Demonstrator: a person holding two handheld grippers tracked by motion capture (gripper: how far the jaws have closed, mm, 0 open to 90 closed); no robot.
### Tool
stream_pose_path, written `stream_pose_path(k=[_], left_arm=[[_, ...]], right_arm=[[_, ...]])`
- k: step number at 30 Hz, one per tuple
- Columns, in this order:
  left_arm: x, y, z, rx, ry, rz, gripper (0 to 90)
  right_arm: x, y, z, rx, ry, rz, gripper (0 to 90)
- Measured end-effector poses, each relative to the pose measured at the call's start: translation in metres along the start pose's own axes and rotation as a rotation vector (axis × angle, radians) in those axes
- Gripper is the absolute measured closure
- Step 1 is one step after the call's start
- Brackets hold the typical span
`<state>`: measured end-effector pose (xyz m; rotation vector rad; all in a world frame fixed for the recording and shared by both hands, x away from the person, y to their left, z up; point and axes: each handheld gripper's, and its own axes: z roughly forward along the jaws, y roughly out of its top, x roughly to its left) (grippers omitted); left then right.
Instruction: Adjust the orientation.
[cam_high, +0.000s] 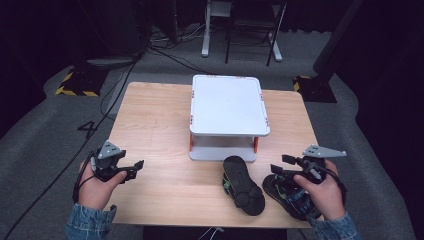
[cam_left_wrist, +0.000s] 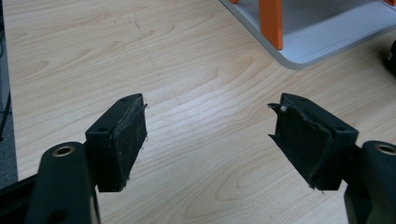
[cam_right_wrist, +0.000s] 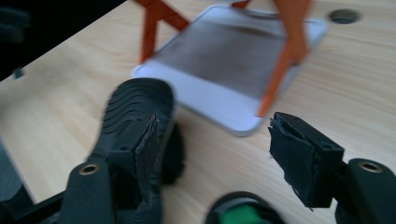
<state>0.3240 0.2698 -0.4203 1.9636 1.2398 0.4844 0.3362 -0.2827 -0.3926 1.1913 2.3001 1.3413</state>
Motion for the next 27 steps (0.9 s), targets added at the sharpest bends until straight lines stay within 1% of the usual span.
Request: stream_pose_path(k=[1, 4, 7, 9, 10, 12, 14, 17, 19, 21, 22, 23, 24, 26, 27], left_arm=[[0.0, 0.0, 0.0, 0.002, 0.0, -0.001, 25.6], [0.0, 0.0, -0.001, -0.001, -0.005, 0.001, 25.6], [-0.001, 0.001, -0.002, -0.005, -0.007, 0.001, 25.6], [-0.002, 0.001, -0.001, -0.003, -0.015, 0.005, 25.6], [-0.002, 0.001, -0.001, -0.003, -0.015, 0.005, 25.5], [-0.001, 0.001, 0.0, 0.001, -0.011, 0.003, 25.5], [0.0, 0.0, 0.001, 0.003, -0.011, 0.003, 25.6], [0.0, 0.0, 0.001, 0.004, -0.013, 0.006, 25.6], [0.0, 0.0, 0.001, 0.006, -0.013, 0.006, 25.6], [-0.001, 0.0, 0.002, 0.005, -0.009, 0.005, 25.6], [-0.001, 0.0, 0.002, 0.007, -0.012, 0.009, 25.6], [-0.001, 0.0, 0.002, 0.005, -0.013, 0.007, 25.6], [-0.001, 0.0, 0.002, 0.005, -0.013, 0.007, 25.5], [-0.002, 0.0, 0.003, 0.006, -0.014, 0.006, 25.5], [-0.002, 0.0, 0.003, 0.007, -0.011, 0.005, 25.5]], right_arm=[[0.012, 0.0, 0.008, 0.019, 0.014, -0.029, 31.2], [0.027, -0.002, 0.02, 0.048, 0.041, -0.058, 29.9], [0.039, -0.005, 0.033, 0.083, 0.072, -0.083, 28.5], [0.044, -0.007, 0.039, 0.1, 0.076, -0.093, 27.2], [0.046, -0.009, 0.043, 0.118, 0.082, -0.102, 26.3], [0.049, -0.012, 0.048, 0.151, 0.089, -0.108, 23.1], [0.05, -0.015, 0.052, 0.184, 0.092, -0.11, 22.7], [0.049, -0.019, 0.057, 0.203, 0.094, -0.096, 22.5], [0.049, -0.02, 0.058, 0.207, 0.093, -0.097, 22.5], [0.05, -0.024, 0.065, 0.234, 0.1, -0.098, 22.5], [0.049, -0.025, 0.067, 0.242, 0.1, -0.102, 20.5], [0.049, -0.027, 0.07, 0.244, 0.106, -0.089, 17.3], [0.049, -0.027, 0.07, 0.244, 0.106, -0.089, 17.3], [0.048, -0.03, 0.075, 0.259, 0.133, -0.067, 15.1], [0.049, -0.031, 0.076, 0.262, 0.141, -0.067, 15.0]])
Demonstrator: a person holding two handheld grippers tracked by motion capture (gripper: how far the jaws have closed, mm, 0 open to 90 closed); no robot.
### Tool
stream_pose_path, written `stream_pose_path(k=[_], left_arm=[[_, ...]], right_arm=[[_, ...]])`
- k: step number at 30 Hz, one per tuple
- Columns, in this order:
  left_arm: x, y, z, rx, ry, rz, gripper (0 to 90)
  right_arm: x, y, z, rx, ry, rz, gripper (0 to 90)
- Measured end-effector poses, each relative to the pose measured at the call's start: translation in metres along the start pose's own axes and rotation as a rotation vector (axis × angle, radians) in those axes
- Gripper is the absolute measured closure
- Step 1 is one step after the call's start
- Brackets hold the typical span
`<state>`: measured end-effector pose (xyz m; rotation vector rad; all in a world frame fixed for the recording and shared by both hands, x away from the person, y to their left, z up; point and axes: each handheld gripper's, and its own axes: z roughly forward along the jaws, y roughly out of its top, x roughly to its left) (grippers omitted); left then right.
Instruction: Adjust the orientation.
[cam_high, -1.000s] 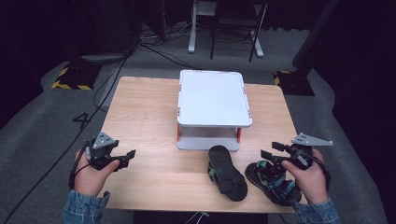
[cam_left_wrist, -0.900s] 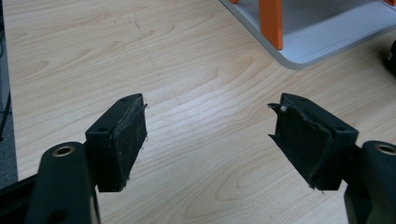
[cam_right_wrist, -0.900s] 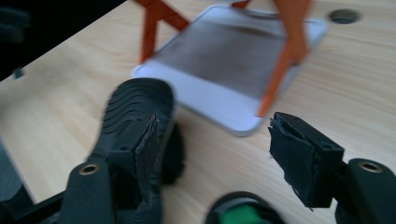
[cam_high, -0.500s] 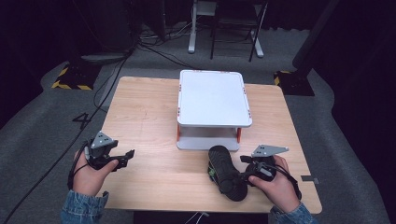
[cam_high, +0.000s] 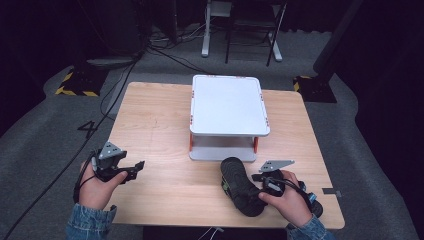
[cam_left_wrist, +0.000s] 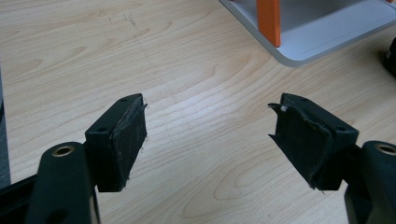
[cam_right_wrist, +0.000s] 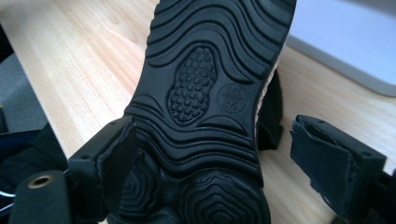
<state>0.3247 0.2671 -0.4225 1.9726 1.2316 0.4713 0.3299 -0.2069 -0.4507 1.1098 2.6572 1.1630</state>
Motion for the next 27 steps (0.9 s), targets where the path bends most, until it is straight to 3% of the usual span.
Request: stream_pose_path(k=[5, 9, 12, 17, 18, 19, 20, 21, 22, 27], left_arm=[[0.0, 0.0, 0.001, 0.004, -0.002, -0.001, 25.5], [-0.001, 0.0, 0.001, 0.002, -0.002, 0.0, 25.4], [-0.001, 0.0, 0.001, 0.005, -0.002, 0.007, 25.4], [-0.001, 0.0, 0.002, 0.009, -0.003, 0.009, 25.4], [-0.001, 0.0, 0.001, 0.009, -0.004, 0.01, 25.4], [-0.001, 0.0, 0.001, 0.009, -0.004, 0.01, 25.4], [-0.001, 0.0, 0.002, 0.009, -0.003, 0.01, 25.4], [-0.001, 0.0, 0.002, 0.009, -0.003, 0.01, 25.4], [-0.001, 0.0, 0.002, 0.009, -0.003, 0.011, 25.4], [-0.001, -0.001, 0.002, 0.007, -0.003, 0.003, 25.4]], right_arm=[[0.005, -0.001, 0.006, 0.016, 0.014, -0.007, 14.0], [0.015, -0.002, 0.016, 0.042, 0.038, -0.042, 13.4], [0.029, -0.001, 0.023, 0.036, -0.002, -0.12, 13.2], [0.039, -0.004, 0.03, 0.027, -0.038, -0.163, 13.7], [0.044, -0.006, 0.033, 0.039, -0.048, -0.176, 21.8], [0.044, -0.006, 0.033, 0.039, -0.048, -0.176, 21.8], [0.05, -0.007, 0.037, 0.058, 0.011, -0.217, 36.8], [0.052, -0.007, 0.038, 0.062, 0.017, -0.229, 42.9], [0.056, -0.006, 0.039, 0.075, 0.037, -0.244, 54.4], [0.058, -0.003, 0.04, 0.09, 0.07, -0.231, 59.6]])
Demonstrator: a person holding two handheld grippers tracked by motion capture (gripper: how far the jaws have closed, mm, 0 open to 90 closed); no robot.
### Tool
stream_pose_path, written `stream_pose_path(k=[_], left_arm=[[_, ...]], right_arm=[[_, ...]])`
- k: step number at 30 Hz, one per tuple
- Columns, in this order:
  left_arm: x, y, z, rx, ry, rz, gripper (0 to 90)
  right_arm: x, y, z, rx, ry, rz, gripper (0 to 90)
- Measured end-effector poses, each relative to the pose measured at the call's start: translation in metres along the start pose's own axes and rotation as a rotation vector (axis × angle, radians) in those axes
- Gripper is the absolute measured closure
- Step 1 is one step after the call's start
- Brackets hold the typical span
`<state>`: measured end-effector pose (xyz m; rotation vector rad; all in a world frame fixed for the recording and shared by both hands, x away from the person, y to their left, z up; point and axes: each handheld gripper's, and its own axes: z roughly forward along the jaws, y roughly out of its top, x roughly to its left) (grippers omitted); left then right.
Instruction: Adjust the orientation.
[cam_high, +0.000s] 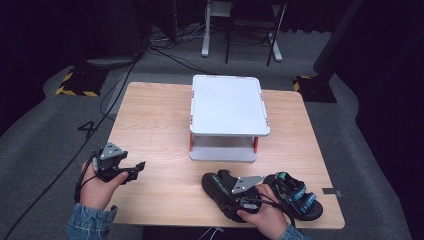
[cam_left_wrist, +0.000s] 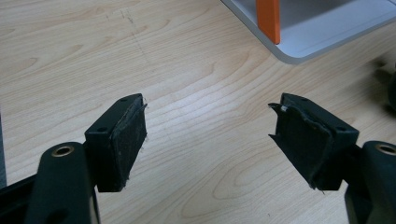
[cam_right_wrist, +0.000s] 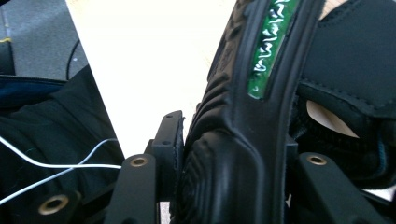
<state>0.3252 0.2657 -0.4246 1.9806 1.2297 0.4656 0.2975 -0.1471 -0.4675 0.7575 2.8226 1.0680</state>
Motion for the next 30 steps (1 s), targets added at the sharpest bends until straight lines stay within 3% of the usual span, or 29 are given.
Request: stream_pose_path(k=[3, 8, 9, 12, 13, 16, 17, 24, 25, 28, 30], left_arm=[[0.0, 0.0, 0.001, 0.003, -0.001, 0.002, 25.4], [0.0, 0.0, 0.001, 0.005, -0.001, 0.003, 25.4], [0.0, 0.0, 0.001, 0.009, 0.001, 0.006, 25.4], [-0.001, 0.0, 0.001, 0.006, 0.004, 0.005, 25.4], [-0.001, 0.0, 0.001, 0.007, 0.004, 0.007, 25.4], [-0.001, -0.001, 0.001, 0.006, 0.004, 0.005, 25.4], [0.0, -0.001, 0.001, 0.011, 0.003, 0.002, 25.4], [0.0, -0.003, 0.001, 0.015, 0.003, -0.002, 25.4], [0.0, -0.003, 0.001, 0.012, 0.005, -0.001, 25.4], [0.0, -0.003, 0.001, 0.012, 0.008, -0.001, 25.4], [0.0, -0.003, 0.001, 0.015, 0.006, 0.001, 25.4]], right_arm=[[-0.004, 0.001, -0.004, -0.012, -0.026, -0.003, 60.3], [-0.013, 0.005, -0.015, -0.076, -0.009, 0.024, 60.2], [-0.019, 0.011, -0.02, -0.105, -0.042, 0.019, 60.1], [-0.025, 0.016, -0.022, -0.112, -0.084, 0.018, 60.0], [-0.033, 0.02, -0.021, -0.119, -0.112, 0.025, 60.0], [-0.04, 0.023, -0.017, -0.107, -0.127, 0.027, 60.0], [-0.043, 0.026, -0.01, -0.082, -0.16, -0.002, 59.9], [-0.038, 0.031, 0.012, -0.01, -0.183, -0.084, 57.5], [-0.036, 0.032, 0.012, -0.017, -0.205, -0.104, 56.0], [-0.03, 0.034, 0.009, -0.099, -0.158, -0.068, 39.7], [-0.029, 0.035, 0.008, -0.107, -0.15, -0.065, 38.0]])
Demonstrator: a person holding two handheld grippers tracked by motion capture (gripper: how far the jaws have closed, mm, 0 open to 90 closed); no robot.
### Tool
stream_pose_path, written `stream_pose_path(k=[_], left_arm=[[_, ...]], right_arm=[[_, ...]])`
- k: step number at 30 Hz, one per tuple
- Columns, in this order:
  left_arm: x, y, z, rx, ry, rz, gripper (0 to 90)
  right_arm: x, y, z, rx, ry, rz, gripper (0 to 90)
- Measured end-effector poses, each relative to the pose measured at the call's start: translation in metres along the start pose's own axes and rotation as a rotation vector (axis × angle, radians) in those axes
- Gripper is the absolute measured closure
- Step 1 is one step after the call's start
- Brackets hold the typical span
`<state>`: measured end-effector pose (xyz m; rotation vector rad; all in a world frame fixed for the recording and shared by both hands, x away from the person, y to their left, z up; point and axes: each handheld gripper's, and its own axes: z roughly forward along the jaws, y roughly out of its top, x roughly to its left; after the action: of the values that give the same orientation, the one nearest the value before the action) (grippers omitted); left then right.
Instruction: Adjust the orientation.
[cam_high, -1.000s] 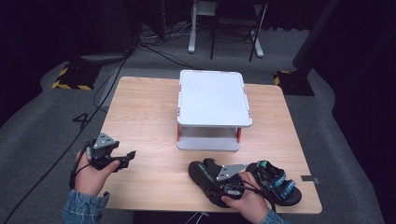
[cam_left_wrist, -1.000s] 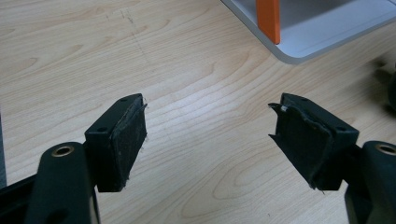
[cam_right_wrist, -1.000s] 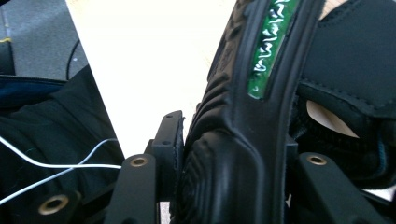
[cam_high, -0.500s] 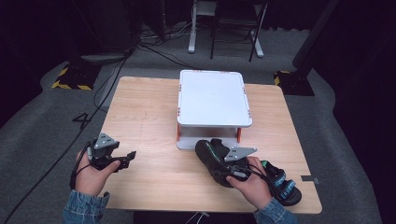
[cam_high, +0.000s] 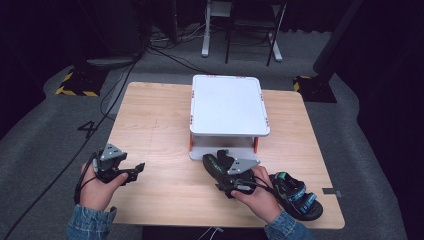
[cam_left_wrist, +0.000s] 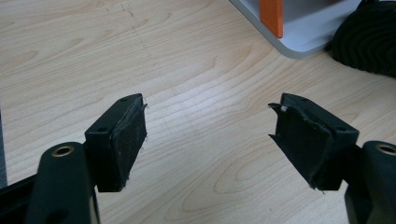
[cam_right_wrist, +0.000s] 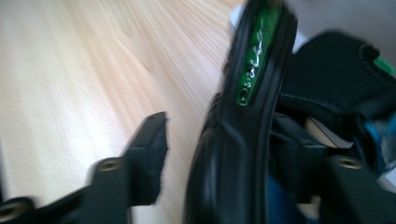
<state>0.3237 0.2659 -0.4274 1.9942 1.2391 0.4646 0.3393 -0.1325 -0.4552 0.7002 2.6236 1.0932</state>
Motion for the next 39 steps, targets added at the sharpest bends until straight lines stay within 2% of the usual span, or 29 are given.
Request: stream_pose_path(k=[3, 7, 10, 11, 12, 13, 14, 15, 16, 17, 18, 19, 20, 22, 24, 25, 26, 27, 28, 29, 30, 31, 32, 33, 34, 35, 36, 37, 39], left_arm=[[-0.001, 0.0, 0.002, 0.003, -0.005, 0.003, 25.4], [-0.001, 0.0, 0.003, 0.008, -0.006, 0.003, 25.4], [-0.001, 0.0, 0.004, 0.008, -0.01, 0.003, 25.4], [-0.001, 0.0, 0.004, 0.01, -0.011, 0.003, 25.4], [-0.001, 0.0, 0.004, 0.01, -0.012, 0.004, 25.4], [-0.001, 0.0, 0.004, 0.011, -0.013, 0.005, 25.4], [-0.001, 0.0, 0.003, 0.012, -0.013, 0.006, 25.4], [-0.001, 0.0, 0.003, 0.008, -0.01, 0.006, 25.4], [-0.001, 0.0, 0.003, 0.008, -0.01, 0.006, 25.4], [-0.001, 0.0, 0.002, 0.005, -0.012, -0.001, 25.4], [-0.001, 0.0, 0.002, 0.005, -0.012, -0.001, 25.4], [0.0, 0.0, 0.002, 0.002, -0.01, -0.002, 25.4], [0.0, 0.0, 0.002, 0.004, -0.01, -0.002, 25.4], [0.0, -0.001, 0.002, 0.005, -0.011, -0.003, 25.4], [0.001, 0.0, 0.002, 0.007, -0.012, 0.001, 25.4], [0.001, 0.0, 0.002, 0.006, -0.009, 0.005, 25.4], [0.001, 0.0, 0.002, 0.006, -0.01, 0.002, 25.4], [0.001, 0.0, 0.002, 0.006, -0.01, 0.002, 25.4], [0.001, 0.0, 0.002, 0.007, -0.011, 0.001, 25.4], [0.001, 0.0, 0.002, 0.008, -0.012, 0.001, 25.4], [0.001, 0.0, 0.002, 0.008, -0.012, 0.001, 25.4], [0.0, 0.0, 0.002, 0.006, -0.01, -0.002, 25.4], [0.0, 0.0, 0.002, 0.007, -0.011, 0.002, 25.4], [0.0, 0.0, 0.003, 0.007, -0.013, 0.002, 25.4], [-0.001, 0.0, 0.003, 0.007, -0.012, 0.0, 25.4], [-0.001, 0.0, 0.003, 0.007, -0.013, 0.002, 25.4], [-0.001, 0.0, 0.003, 0.007, -0.013, 0.002, 25.4], [-0.001, 0.0, 0.003, 0.006, -0.013, 0.002, 25.4], [0.0, 0.0, 0.003, 0.006, -0.009, 0.002, 25.4]], right_arm=[[0.005, 0.002, -0.002, -0.006, 0.005, -0.017, 36.5], [0.016, 0.006, -0.003, -0.019, 0.015, -0.073, 35.8], [0.028, 0.011, -0.006, -0.044, 0.077, -0.113, 39.8], [0.038, 0.013, -0.004, -0.049, 0.154, -0.133, 43.7], [0.038, 0.013, -0.004, -0.049, 0.154, -0.133, 43.7], [0.043, 0.013, -0.002, -0.05, 0.2, -0.133, 44.5], [0.048, 0.012, 0.002, -0.029, 0.223, -0.138, 43.5], [0.055, 0.009, 0.01, 0.038, 0.24, -0.19, 49.3], [0.059, 0.007, 0.014, 0.041, 0.247, -0.204, 38.7], [0.062, 0.005, 0.018, 0.051, 0.197, -0.221, 39.0], [0.062, 0.005, 0.018, 0.051, 0.197, -0.221, 39.0], [0.064, 0.005, 0.018, 0.055, 0.198, -0.248, 39.1], [0.064, 0.005, 0.017, 0.049, 0.217, -0.222, 37.5], [0.063, 0.006, 0.014, 0.038, 0.222, -0.216, 37.5], [0.06, 0.007, 0.007, 0.021, 0.223, -0.198, 38.0], [0.054, 0.007, -0.004, -0.021, 0.228, -0.164, 40.8], [0.054, 0.007, -0.004, -0.021, 0.228, -0.164, 40.8], [0.051, 0.008, -0.01, -0.028, 0.23, -0.141, 39.9], [0.047, 0.007, -0.015, -0.058, 0.221, -0.129, 38.1], [0.041, 0.006, -0.024, -0.093, 0.178, -0.095, 37.3], [0.041, 0.006, -0.024, -0.093, 0.178, -0.095, 37.3], [0.032, 0.002, -0.031, -0.124, 0.094, -0.009, 30.4], [0.032, 0.002, -0.031, -0.124, 0.094, -0.009, 30.4], [0.028, -0.001, -0.032, -0.134, 0.065, 0.028, 28.4], [0.025, -0.003, -0.031, -0.134, 0.059, 0.054, 26.5], [0.023, -0.009, -0.026, -0.114, 0.082, 0.093, 21.3], [0.023, -0.009, -0.026, -0.114, 0.082, 0.093, 21.3], [0.027, -0.012, -0.021, -0.087, 0.097, 0.096, 17.5], [0.034, -0.014, -0.017, -0.077, 0.078, 0.081, 16.5]])
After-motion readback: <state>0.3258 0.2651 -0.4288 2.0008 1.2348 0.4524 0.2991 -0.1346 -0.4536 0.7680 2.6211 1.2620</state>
